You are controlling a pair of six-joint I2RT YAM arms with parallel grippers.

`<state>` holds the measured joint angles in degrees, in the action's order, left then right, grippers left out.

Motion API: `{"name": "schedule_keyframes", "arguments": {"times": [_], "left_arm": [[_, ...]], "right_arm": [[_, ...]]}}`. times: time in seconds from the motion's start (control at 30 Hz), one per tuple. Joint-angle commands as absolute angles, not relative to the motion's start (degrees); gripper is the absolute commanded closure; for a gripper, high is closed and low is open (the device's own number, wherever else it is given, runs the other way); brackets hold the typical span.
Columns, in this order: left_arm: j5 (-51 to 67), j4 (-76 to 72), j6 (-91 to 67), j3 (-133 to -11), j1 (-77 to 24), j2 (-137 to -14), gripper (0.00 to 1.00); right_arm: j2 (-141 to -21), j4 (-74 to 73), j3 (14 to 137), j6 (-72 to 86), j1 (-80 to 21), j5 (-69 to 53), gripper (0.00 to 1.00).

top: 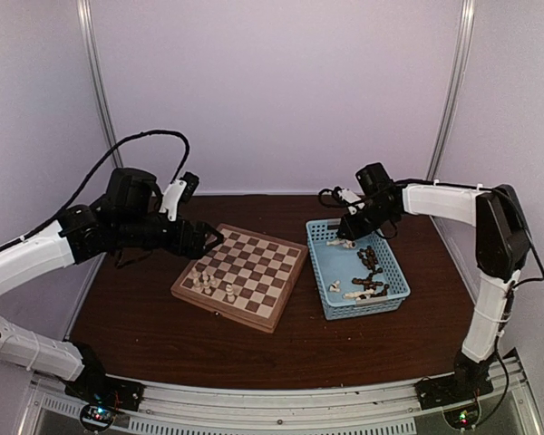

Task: Set up the chess pieces on the board
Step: Pick up the chess piece from the storage box.

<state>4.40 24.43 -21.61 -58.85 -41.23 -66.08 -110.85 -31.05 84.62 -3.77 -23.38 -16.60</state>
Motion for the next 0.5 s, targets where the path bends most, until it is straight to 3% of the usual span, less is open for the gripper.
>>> {"name": "schedule_keyframes", "arguments": {"times": [0.0,0.47], "left_arm": [[8.03,20.25,-23.53,-60.61,-40.87,-68.23,0.03],[22.08,3.05,-19.95,-58.79,-42.04,-75.78,0.07]], "right_arm": [[-102.90,-23.10,79.37,1.76,-23.56,-24.09,0.88],[-90.23,-10.44,71.81,17.46,-24.58,-43.41,0.90]]}}
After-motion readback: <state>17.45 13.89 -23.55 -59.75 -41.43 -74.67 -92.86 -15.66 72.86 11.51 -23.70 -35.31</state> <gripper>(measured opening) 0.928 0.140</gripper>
